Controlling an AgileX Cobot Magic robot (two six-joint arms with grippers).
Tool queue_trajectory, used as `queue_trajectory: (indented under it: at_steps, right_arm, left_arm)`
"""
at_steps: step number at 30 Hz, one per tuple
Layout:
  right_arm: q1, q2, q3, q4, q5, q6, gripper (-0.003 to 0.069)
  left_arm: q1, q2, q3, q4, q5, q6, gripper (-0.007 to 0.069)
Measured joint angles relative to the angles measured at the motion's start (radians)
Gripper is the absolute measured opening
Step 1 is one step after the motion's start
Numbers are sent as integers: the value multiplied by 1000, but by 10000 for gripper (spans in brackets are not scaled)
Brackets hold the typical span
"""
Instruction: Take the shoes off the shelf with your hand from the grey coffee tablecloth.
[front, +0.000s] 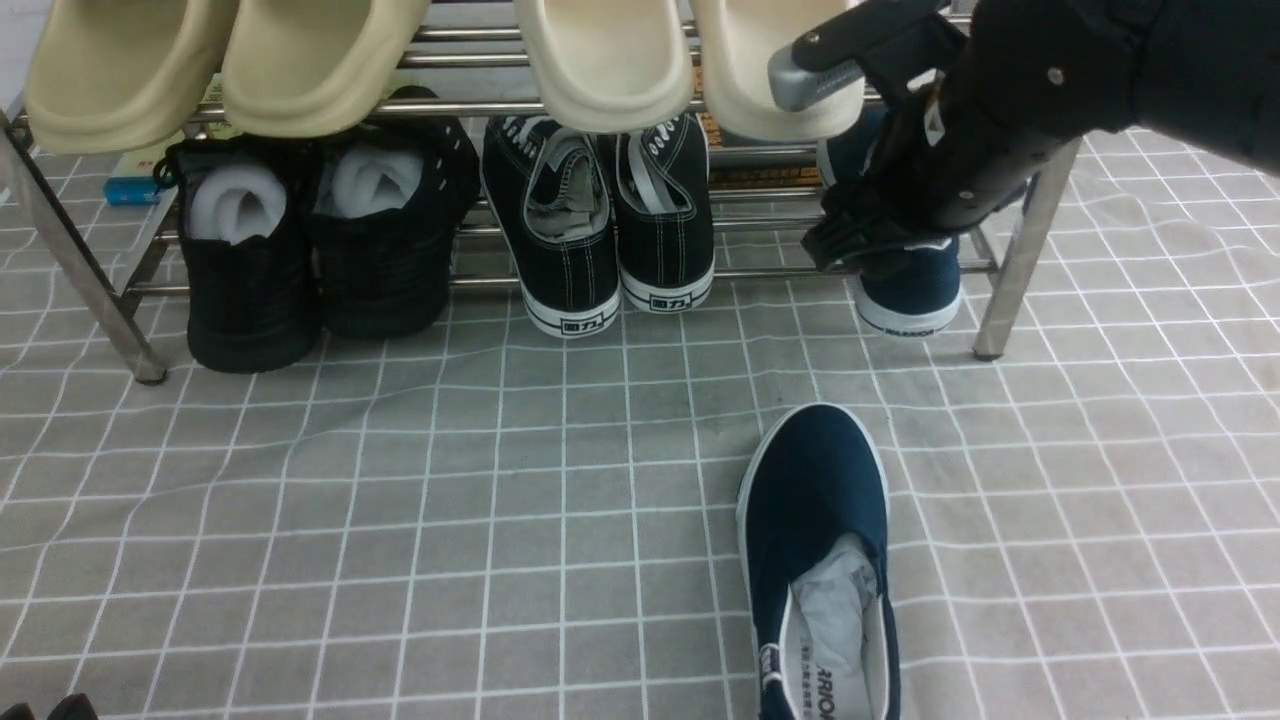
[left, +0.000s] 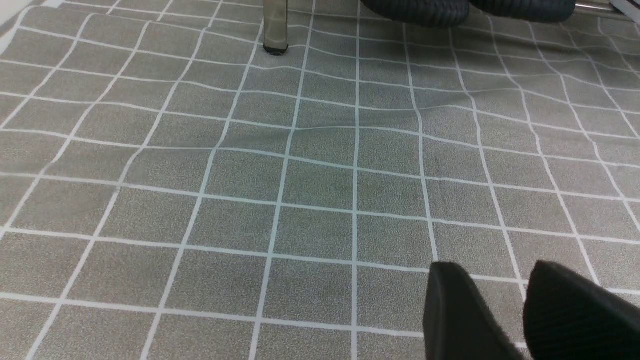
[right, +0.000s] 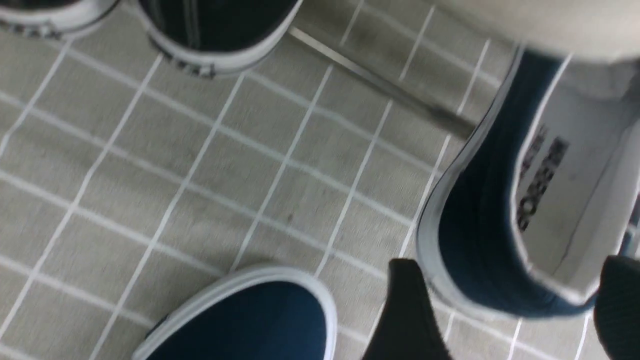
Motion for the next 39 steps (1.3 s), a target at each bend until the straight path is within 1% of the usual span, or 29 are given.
queue_trajectory:
  at_steps: [15,17,18,19,20,22,23,24,25,26,28,29,32,34,36,37,39]
  right_arm:
    - [-16,124,-1,-83,-101,9,482]
    - [-16,129,-1,-94,-103,14,470]
    - [-16,131,-1,-98,-103,14,454]
    - [-16,131,-1,-100,-103,14,423]
    - [-16,131,-1,-100,-102,14,416]
    - [-16,131,-3,-102,-93,14,296]
    - [-16,131,-3,-102,-89,14,255]
    - [-16,131,-5,-112,-75,14,146]
    - [-16,127,-5,-111,-58,14,76]
    - [-15,119,-5,-110,-14,14,38]
    - [-12,106,-5,-103,30,8,34]
    - [-6,84,-4,-88,105,-3,36]
    - [3,-12,-1,20,265,-36,38]
    - [5,-66,-1,85,340,-47,38]
    - [5,-128,9,161,385,-55,38]
    - [5,-133,9,168,385,-55,38]
    - [5,-177,48,254,391,-67,38]
  left_arm:
    - [0,0,0,0,0,0,242]
    - [0,0,0,0,0,0,242]
    - [0,0,0,0,0,0,242]
    - [0,0,0,0,0,0,242]
    - [0,0,0,0,0,0,242]
    - [0,0,0,0,0,0,242]
    - [0,0,0,0,0,0,242]
    - [0,0,0,0,0,0,242]
    - [0,0,0,0,0,0,242]
    - [0,0,0,0,0,0,242]
    - [0,0,0,0,0,0,242]
    - [0,0,0,0,0,0,242]
    - [0,0,0,0,0,0,242]
    - [0,0,0,0,0,0,242]
    - [0,0,0,0,0,0,242]
    - [0,0,0,0,0,0,242]
    - [0,0,0,0,0,0,242]
